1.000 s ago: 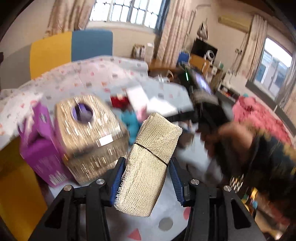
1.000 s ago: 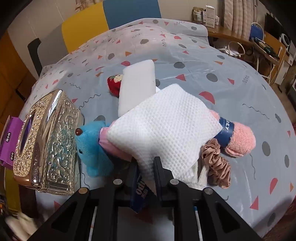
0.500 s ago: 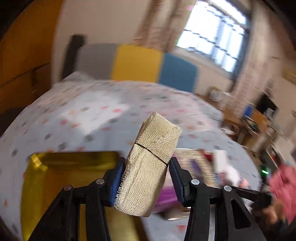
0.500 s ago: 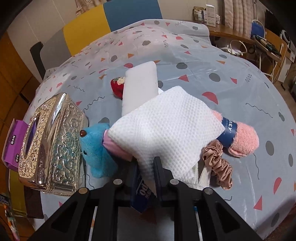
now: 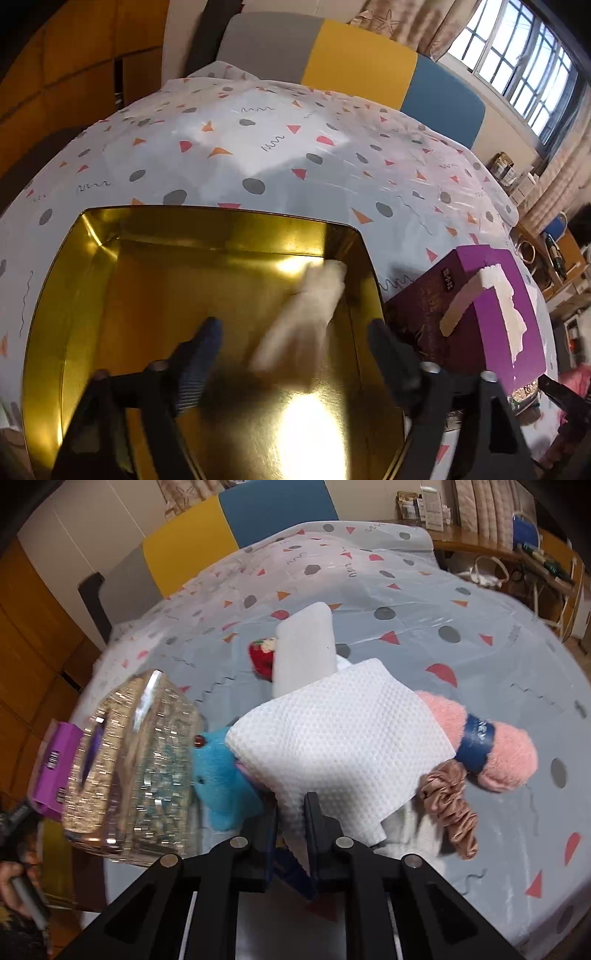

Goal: Organize soft objects
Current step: 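Lower the burlap roll into the gold tray and open the left tool, then carry the white waffle towel to the gold tray and open the right tool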

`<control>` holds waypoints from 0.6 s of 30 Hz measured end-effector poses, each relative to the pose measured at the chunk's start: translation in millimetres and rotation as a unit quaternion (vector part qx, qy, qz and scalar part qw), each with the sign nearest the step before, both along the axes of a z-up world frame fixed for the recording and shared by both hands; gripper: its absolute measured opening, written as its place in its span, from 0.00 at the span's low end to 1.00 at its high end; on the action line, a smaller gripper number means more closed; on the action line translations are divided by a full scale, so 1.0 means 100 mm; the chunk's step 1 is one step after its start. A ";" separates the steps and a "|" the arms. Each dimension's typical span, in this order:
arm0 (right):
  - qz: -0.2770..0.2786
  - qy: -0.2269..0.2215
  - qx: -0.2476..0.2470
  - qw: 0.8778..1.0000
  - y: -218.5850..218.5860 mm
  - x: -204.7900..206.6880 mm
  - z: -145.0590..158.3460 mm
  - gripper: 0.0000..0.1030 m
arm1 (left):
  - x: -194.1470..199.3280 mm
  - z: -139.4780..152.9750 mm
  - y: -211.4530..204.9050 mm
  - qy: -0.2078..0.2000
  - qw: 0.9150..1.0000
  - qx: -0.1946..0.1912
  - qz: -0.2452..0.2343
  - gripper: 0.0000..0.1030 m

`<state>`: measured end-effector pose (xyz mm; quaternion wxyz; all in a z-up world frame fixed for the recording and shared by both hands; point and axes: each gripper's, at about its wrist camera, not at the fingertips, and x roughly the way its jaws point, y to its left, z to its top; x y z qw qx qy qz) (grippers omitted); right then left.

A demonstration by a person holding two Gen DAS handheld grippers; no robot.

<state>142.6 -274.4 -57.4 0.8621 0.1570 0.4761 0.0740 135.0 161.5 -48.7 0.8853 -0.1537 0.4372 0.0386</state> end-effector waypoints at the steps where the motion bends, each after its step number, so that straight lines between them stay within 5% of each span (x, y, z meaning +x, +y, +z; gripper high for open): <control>1: 0.000 -0.004 0.012 1.000 -0.01 -0.02 0.01 0.12 | 0.00 0.05 -0.02 -0.001 1.000 0.001 0.001 0.84; 8: -0.003 -0.027 0.119 0.993 -0.10 -0.15 0.08 0.11 | -0.32 0.18 -0.18 -0.032 0.998 0.048 -0.011 0.84; 18: 0.006 -0.048 0.133 0.990 0.03 -0.17 0.24 0.11 | -0.85 0.27 -0.36 -0.051 0.993 0.104 -0.026 0.84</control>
